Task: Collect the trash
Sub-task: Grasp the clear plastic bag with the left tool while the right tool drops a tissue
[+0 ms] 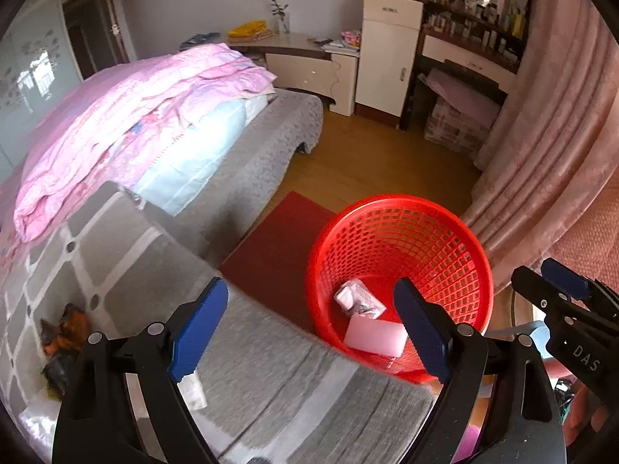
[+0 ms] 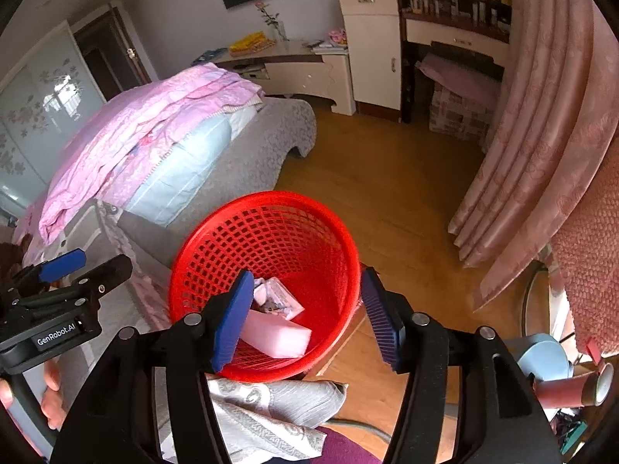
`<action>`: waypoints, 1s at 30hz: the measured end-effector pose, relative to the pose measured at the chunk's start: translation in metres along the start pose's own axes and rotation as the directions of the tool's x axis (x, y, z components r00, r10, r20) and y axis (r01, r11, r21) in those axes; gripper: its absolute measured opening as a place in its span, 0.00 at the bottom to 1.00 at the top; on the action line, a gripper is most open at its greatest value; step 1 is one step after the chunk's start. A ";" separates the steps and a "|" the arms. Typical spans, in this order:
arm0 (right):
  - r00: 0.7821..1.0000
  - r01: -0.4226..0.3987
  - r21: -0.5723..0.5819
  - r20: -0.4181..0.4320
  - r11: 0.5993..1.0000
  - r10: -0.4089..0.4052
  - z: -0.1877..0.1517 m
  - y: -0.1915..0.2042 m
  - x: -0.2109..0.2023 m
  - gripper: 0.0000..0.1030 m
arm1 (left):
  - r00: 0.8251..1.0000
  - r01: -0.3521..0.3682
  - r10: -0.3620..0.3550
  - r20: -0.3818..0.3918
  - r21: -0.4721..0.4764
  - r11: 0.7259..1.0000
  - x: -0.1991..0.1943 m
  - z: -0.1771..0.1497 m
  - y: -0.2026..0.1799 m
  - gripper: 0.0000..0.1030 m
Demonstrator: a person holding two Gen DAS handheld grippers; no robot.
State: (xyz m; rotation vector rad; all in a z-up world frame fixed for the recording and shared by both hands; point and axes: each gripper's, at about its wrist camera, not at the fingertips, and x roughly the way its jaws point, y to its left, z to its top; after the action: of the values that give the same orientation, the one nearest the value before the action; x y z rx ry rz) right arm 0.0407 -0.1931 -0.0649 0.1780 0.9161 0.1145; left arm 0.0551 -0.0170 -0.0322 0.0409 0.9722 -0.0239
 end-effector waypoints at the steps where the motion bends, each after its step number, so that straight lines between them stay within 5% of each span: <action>1: 1.000 -0.008 -0.003 0.005 1.000 0.008 -0.001 0.002 -0.001 0.58 | 1.000 -0.006 0.006 0.004 -0.004 1.000 -0.003 -0.001 0.002 0.82; 30: 0.982 -0.188 -0.181 -0.004 0.965 0.191 -0.023 0.095 -0.018 0.73 | 0.972 -0.222 0.234 0.035 -0.205 0.953 -0.104 -0.083 0.139 0.82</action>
State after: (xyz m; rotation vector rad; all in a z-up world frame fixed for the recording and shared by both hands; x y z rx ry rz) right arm 0.0092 -0.1004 -0.0460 0.0975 0.8689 0.3723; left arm -0.0667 0.1260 0.0105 -0.0328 0.9020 0.2849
